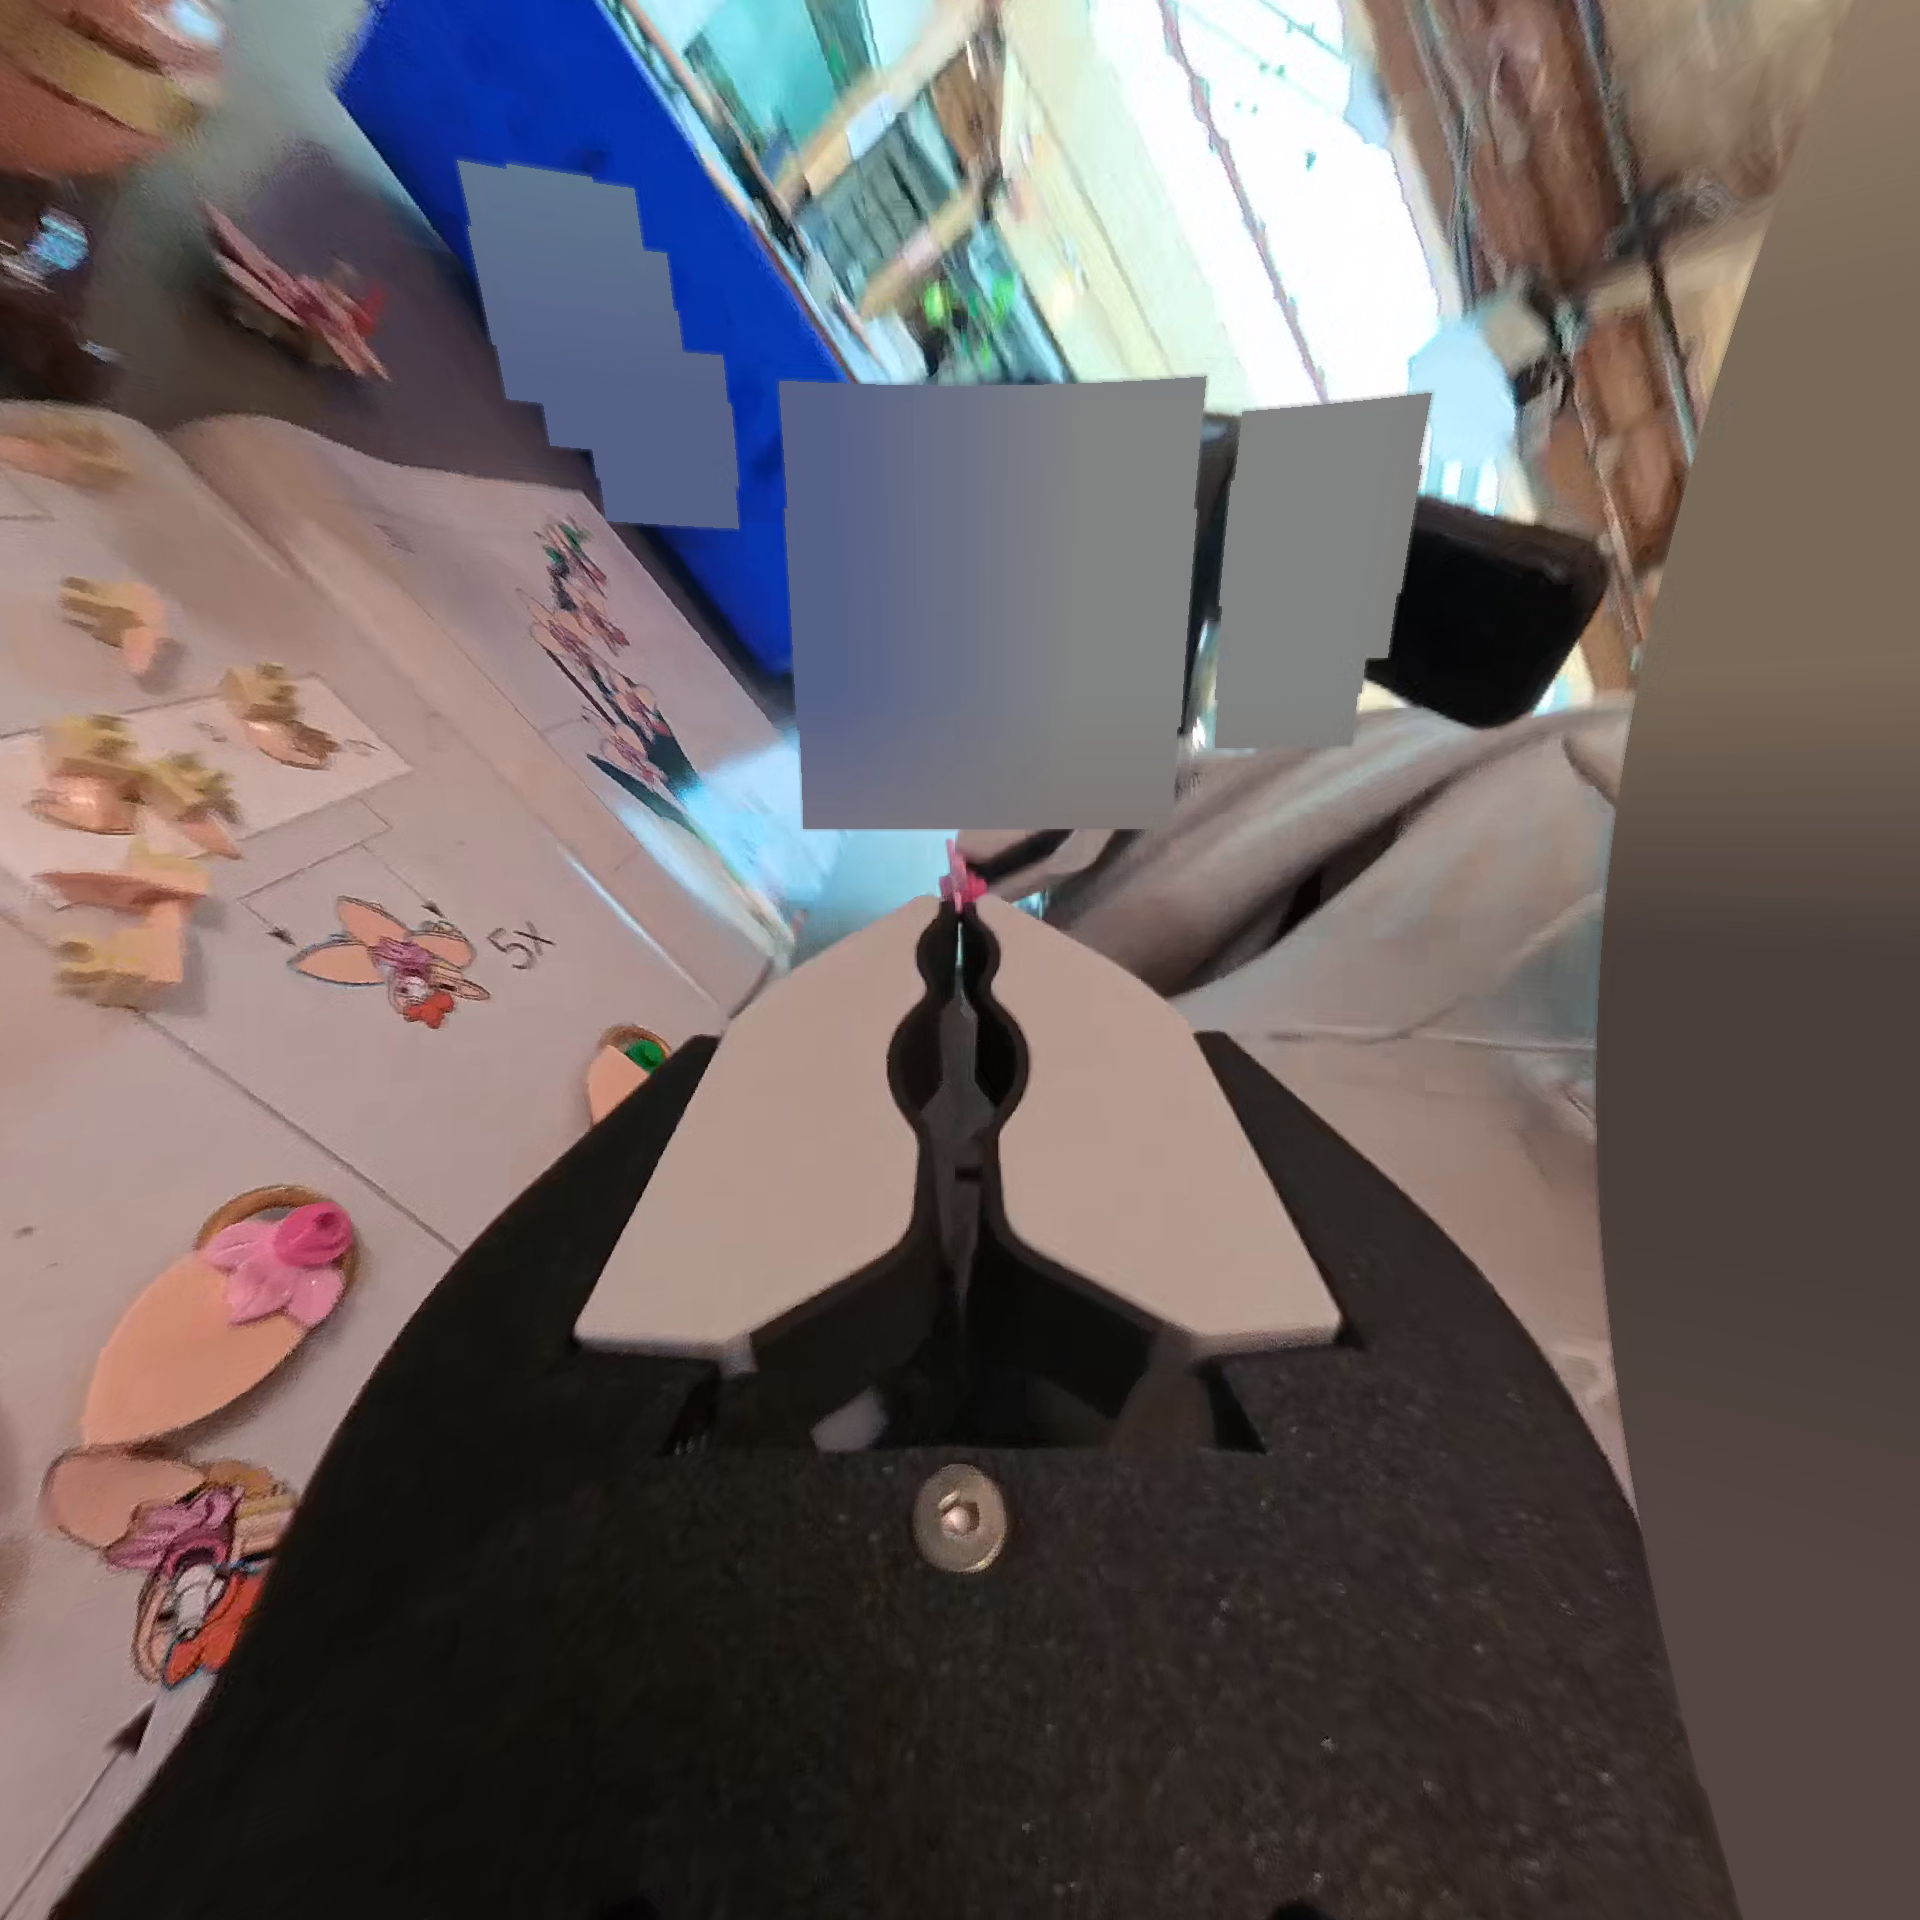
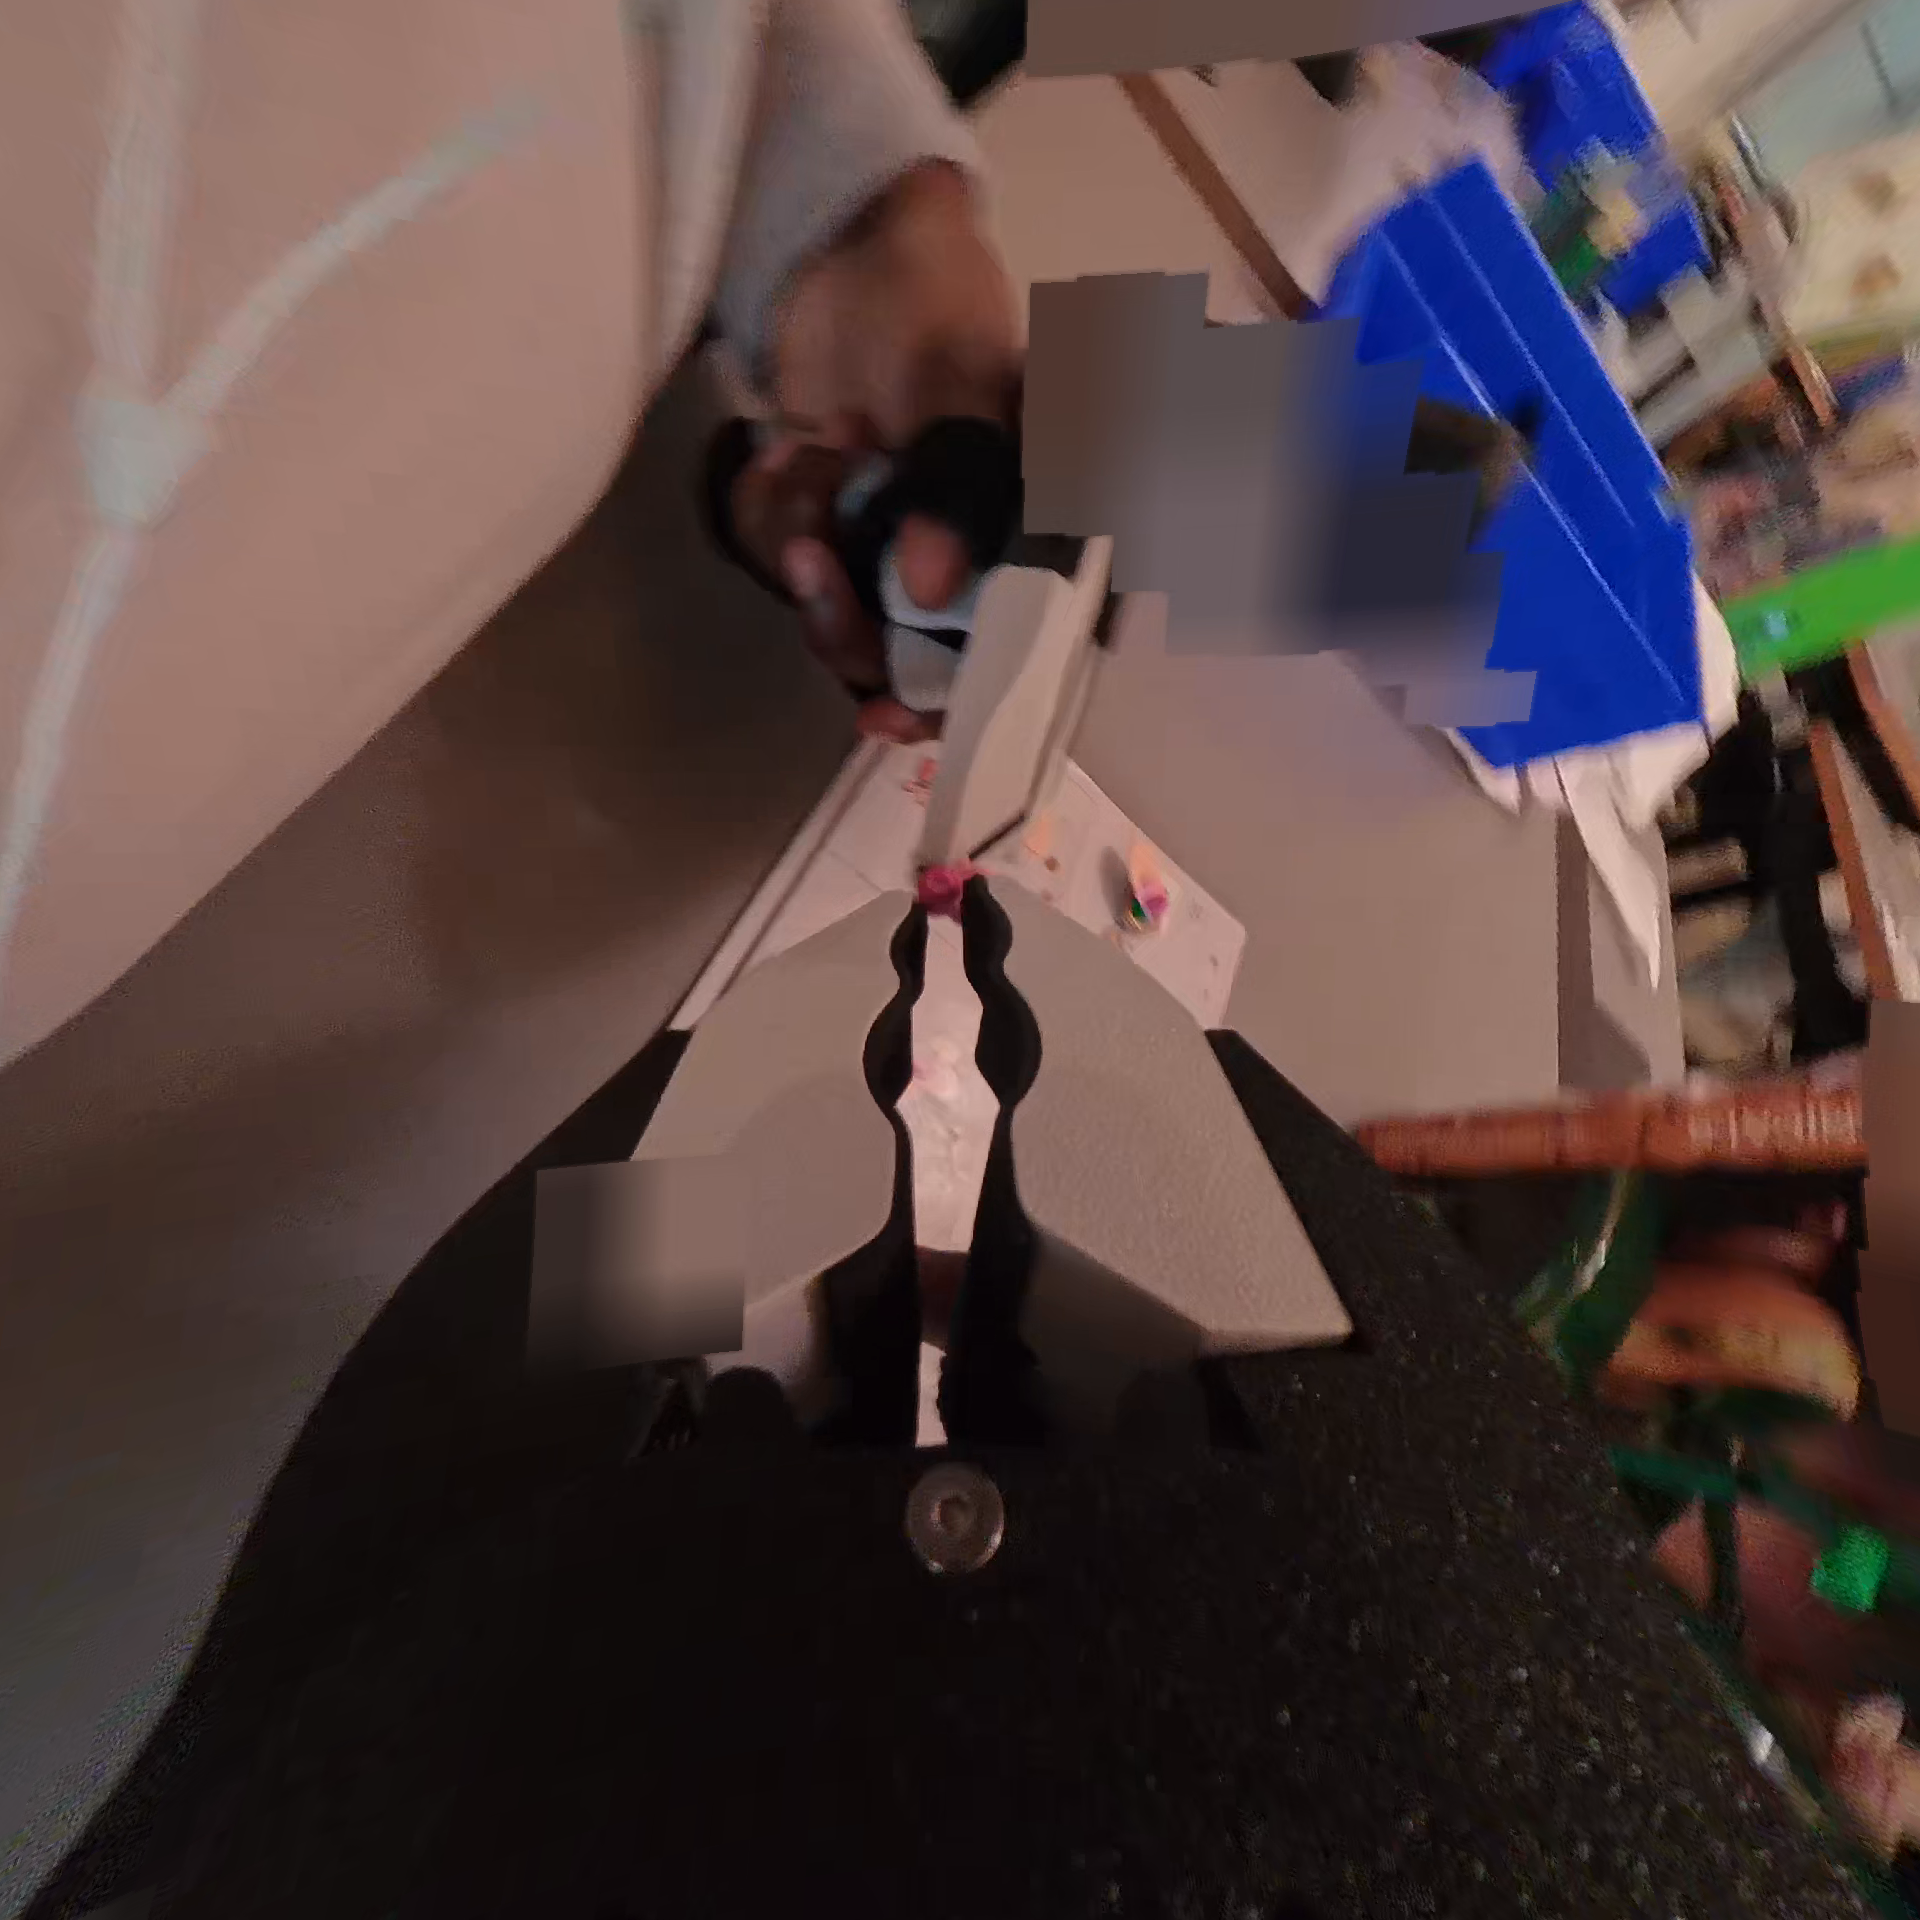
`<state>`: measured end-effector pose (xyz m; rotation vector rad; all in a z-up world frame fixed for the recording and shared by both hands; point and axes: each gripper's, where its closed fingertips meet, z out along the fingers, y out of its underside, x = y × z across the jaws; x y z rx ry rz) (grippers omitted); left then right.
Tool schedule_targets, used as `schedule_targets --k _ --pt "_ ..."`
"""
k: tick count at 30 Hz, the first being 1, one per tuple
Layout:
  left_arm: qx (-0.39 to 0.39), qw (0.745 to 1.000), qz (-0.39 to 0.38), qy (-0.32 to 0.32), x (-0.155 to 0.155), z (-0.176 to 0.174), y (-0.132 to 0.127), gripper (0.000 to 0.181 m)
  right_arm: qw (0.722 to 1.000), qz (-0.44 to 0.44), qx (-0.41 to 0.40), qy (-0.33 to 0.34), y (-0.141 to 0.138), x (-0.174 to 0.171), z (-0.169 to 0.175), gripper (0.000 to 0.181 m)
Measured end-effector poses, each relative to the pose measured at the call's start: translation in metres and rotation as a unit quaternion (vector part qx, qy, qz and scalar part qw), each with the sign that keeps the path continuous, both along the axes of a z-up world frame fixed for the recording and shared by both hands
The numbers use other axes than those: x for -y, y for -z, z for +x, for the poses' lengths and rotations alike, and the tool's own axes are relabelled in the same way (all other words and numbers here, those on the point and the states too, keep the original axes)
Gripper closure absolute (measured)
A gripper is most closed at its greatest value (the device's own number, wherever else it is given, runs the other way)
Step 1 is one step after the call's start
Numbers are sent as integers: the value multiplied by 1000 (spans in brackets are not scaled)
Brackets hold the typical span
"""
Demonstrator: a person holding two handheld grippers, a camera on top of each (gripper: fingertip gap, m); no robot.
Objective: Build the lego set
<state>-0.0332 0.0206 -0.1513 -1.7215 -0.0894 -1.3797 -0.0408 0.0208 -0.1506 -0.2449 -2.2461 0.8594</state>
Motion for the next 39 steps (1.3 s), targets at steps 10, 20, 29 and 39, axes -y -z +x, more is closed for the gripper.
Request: schedule_targets --k 10,20,29,39 --pt "55 979 46 -193 -14 -36 -9 181 904 -343 59 249 -17 -11 -27 173" --pt "25 981 50 -185 -11 -29 -7 181 931 -245 48 267 -4 -13 -26 173" --pt "12 983 34 -178 -13 -27 -2 181 945 -194 29 263 -3 -13 -25 173" --pt "25 986 18 -167 -15 -23 1 181 959 -129 21 251 4 -15 -23 172"
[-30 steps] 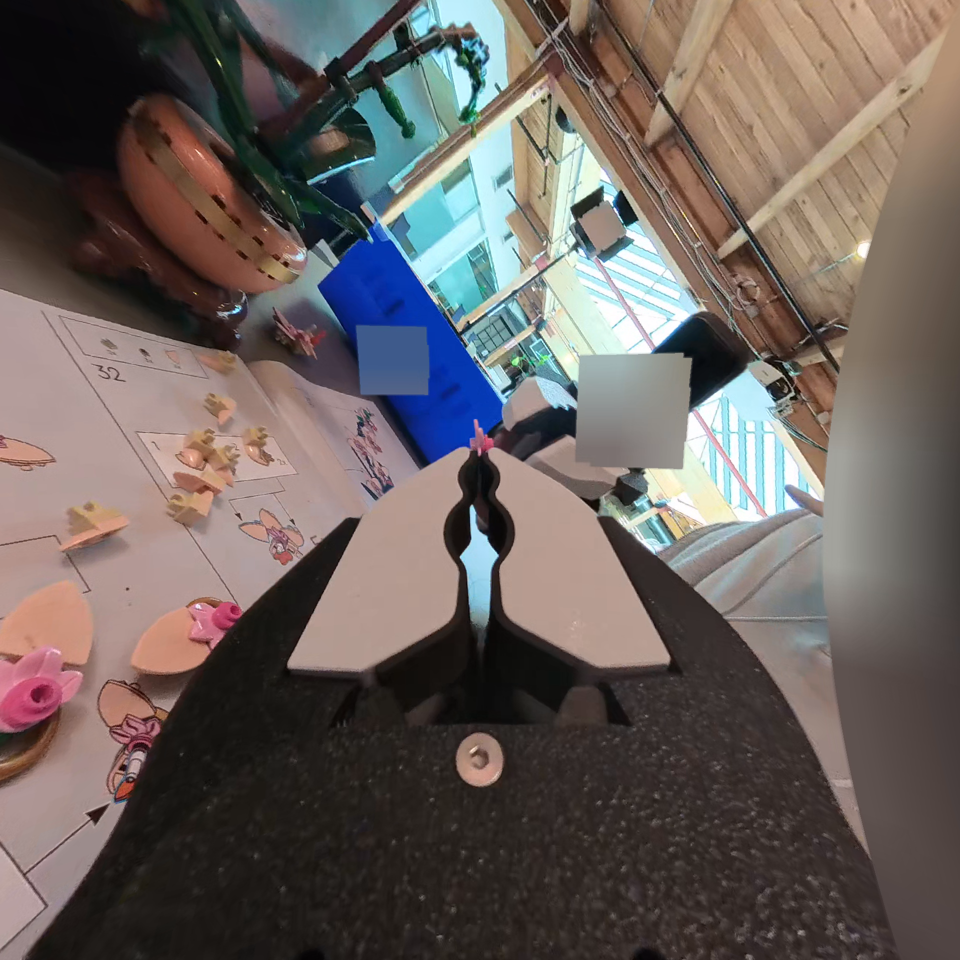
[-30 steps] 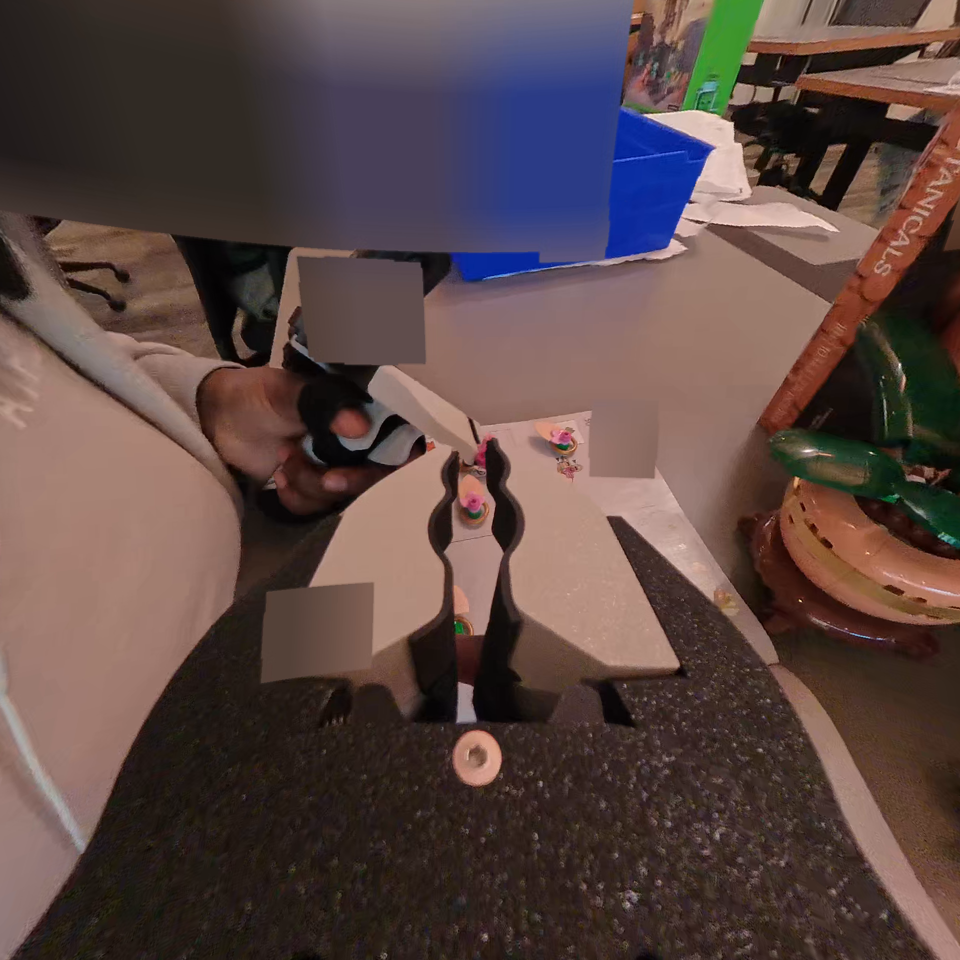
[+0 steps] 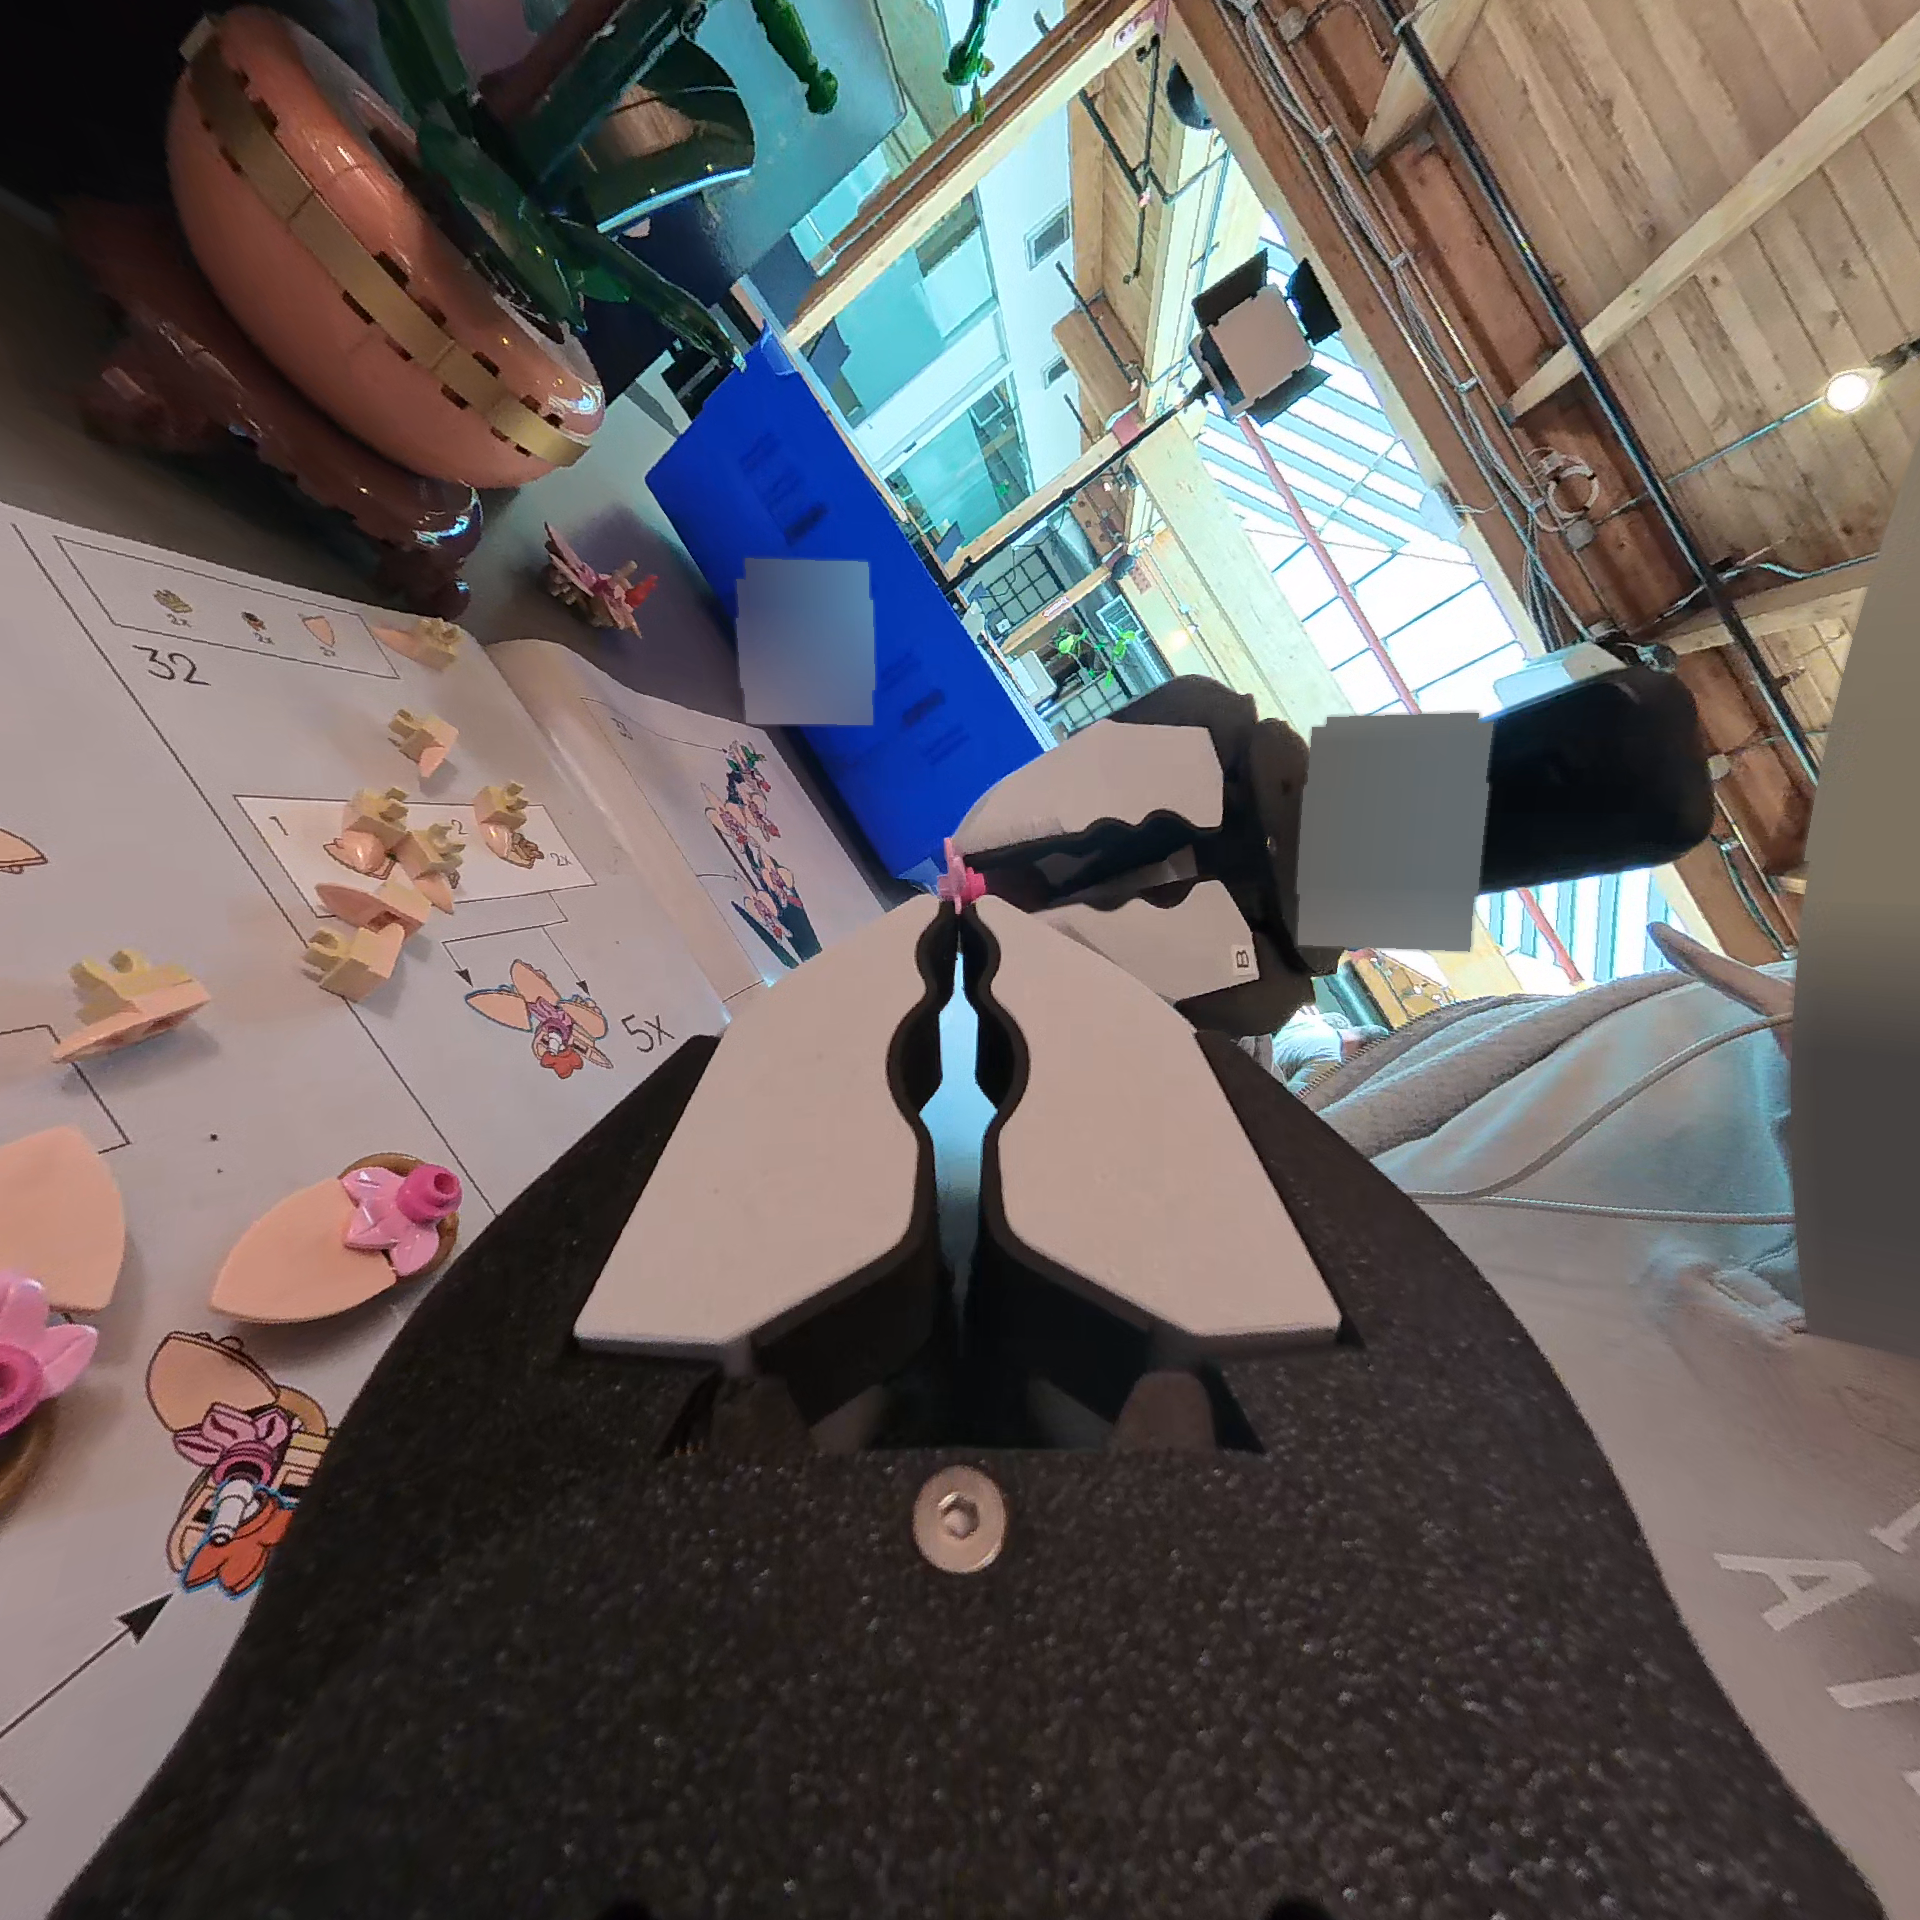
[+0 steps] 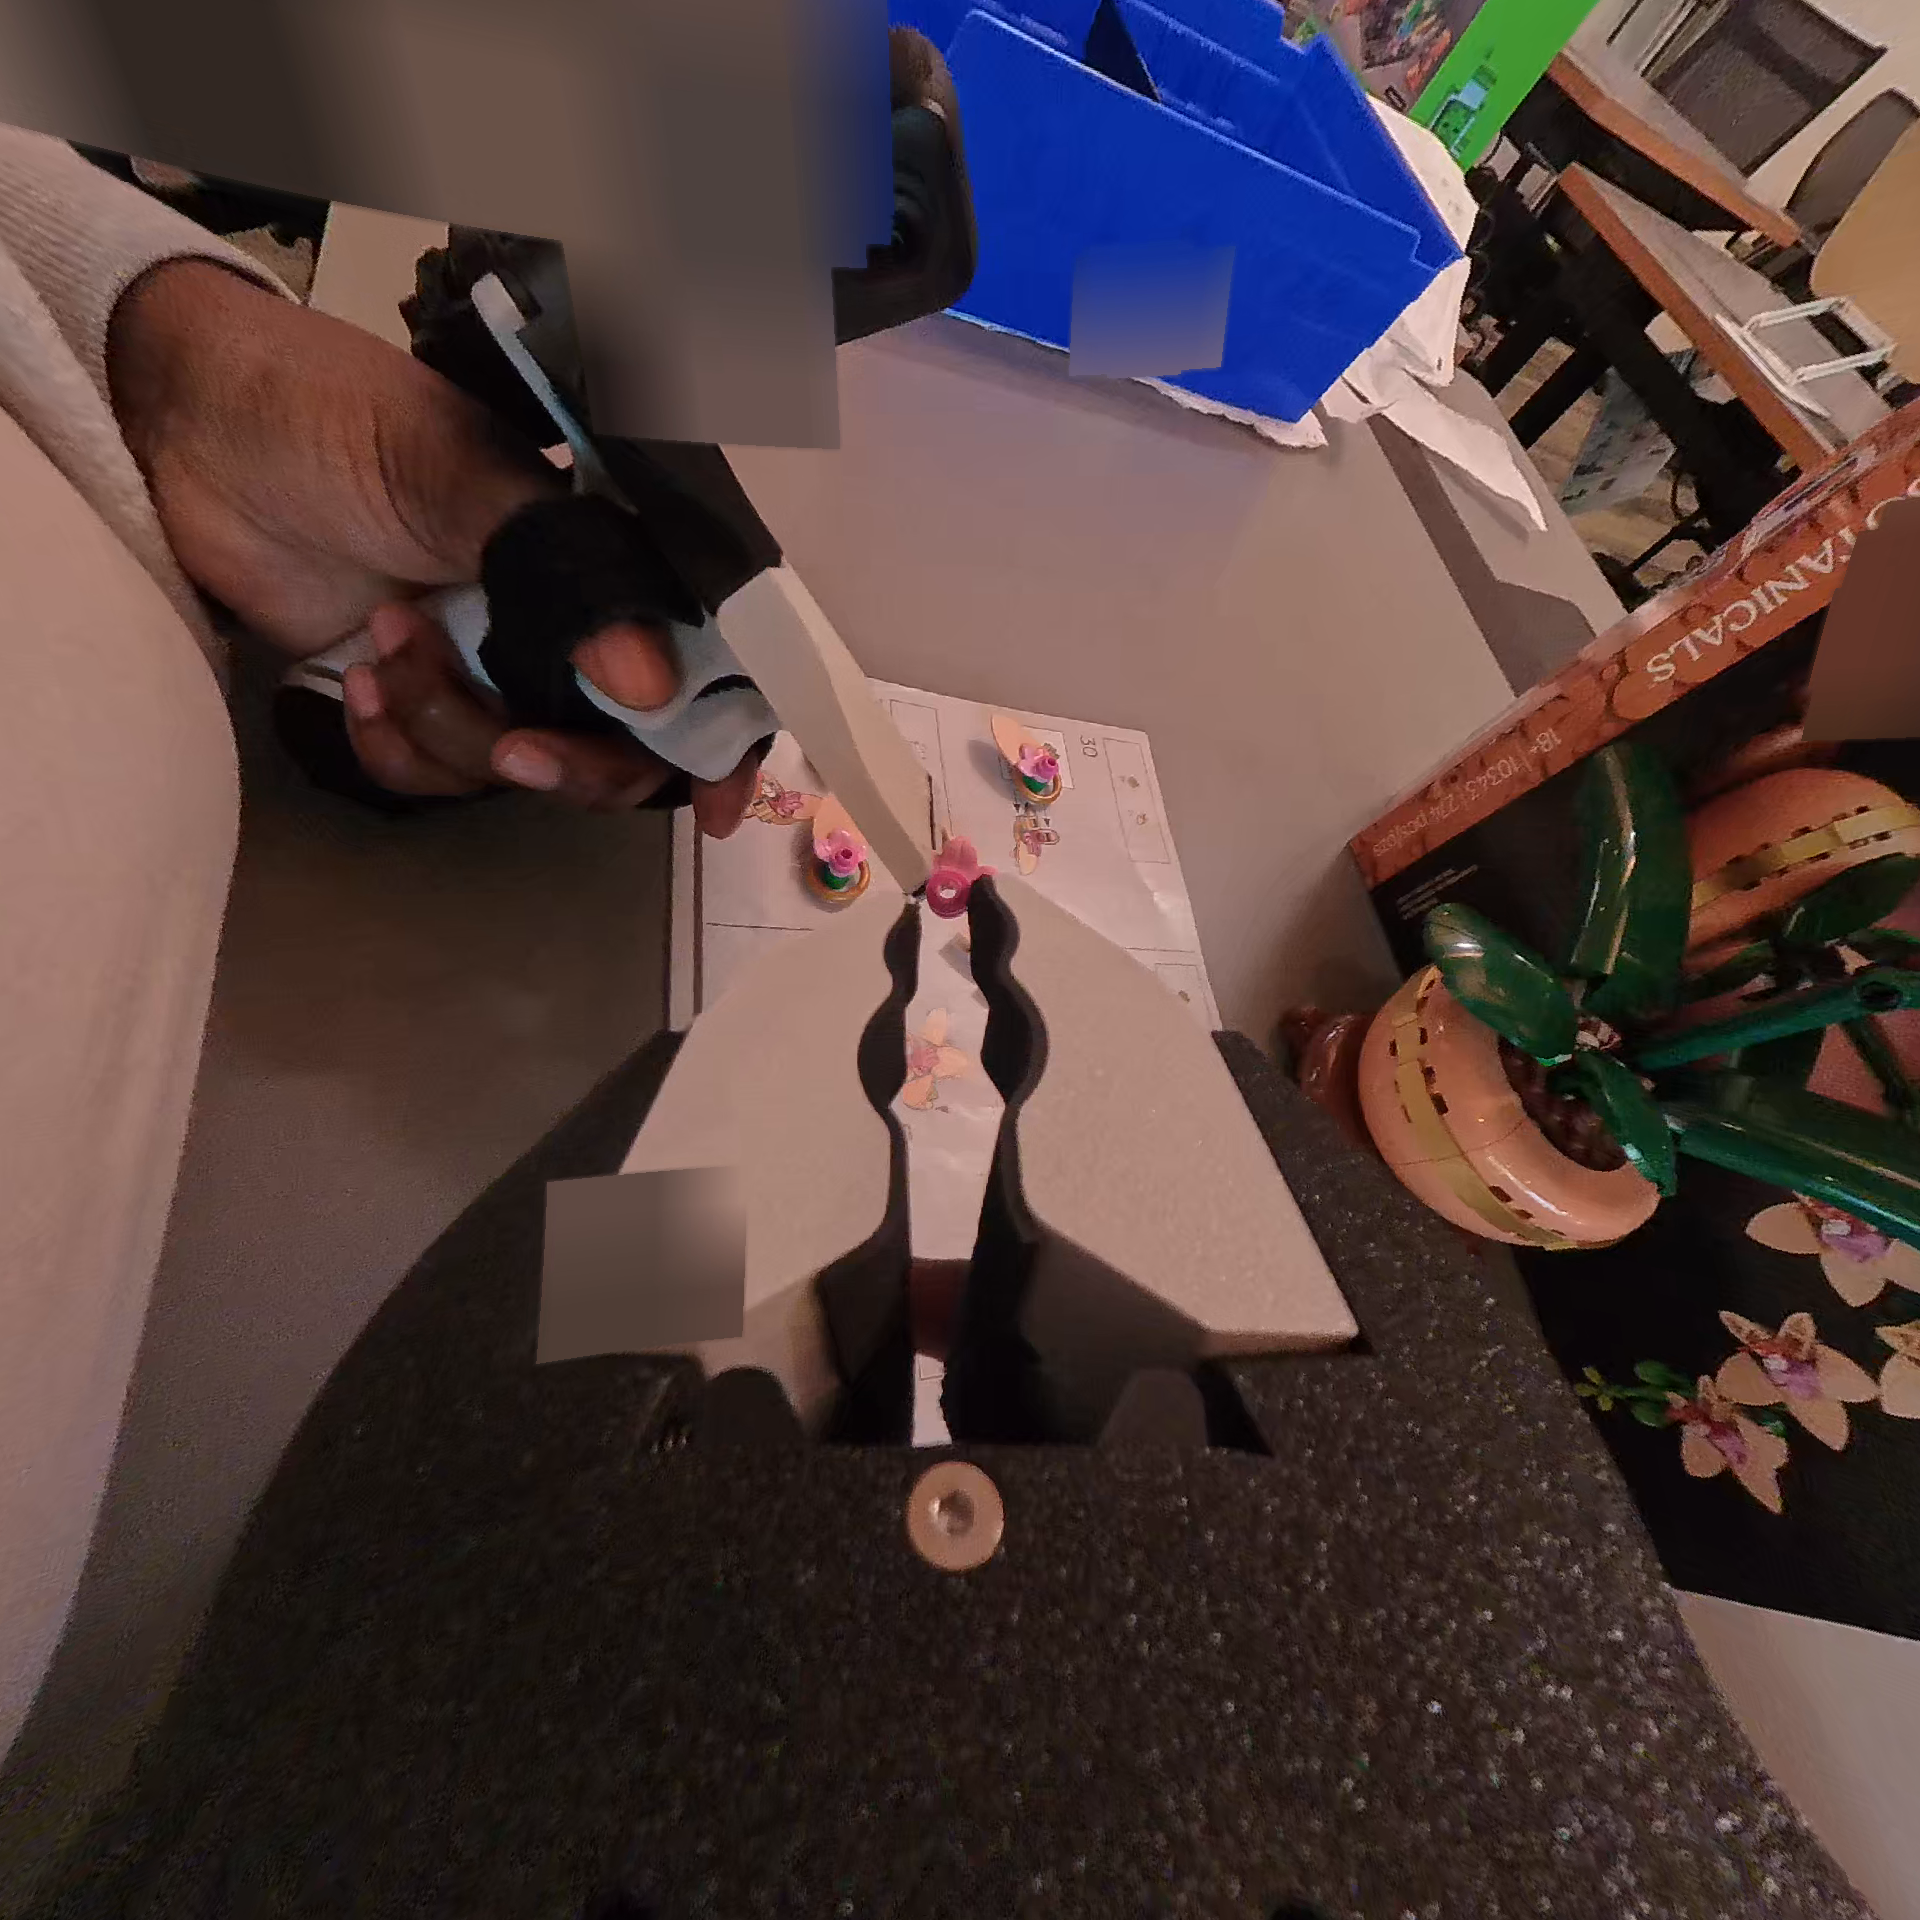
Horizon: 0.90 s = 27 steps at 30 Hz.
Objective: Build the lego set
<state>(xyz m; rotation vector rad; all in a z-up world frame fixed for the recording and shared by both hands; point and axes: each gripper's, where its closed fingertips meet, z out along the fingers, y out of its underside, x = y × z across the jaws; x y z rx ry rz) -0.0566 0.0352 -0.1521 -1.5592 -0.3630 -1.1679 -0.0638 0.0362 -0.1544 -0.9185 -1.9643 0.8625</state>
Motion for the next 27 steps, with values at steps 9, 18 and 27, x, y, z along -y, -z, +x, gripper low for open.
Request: schedule_targets --k 9,18,27 --pt "-26 999 -1 43 3 6 -1 172 999 -36 1 -29 0 -1 6 175" --pt "-418 884 -43 204 31 12 49 146 969 -71 178 -156 56 -8 39 176" --pt "-463 853 -56 232 17 15 66 156 953 -134 229 -148 71 4 32 179"
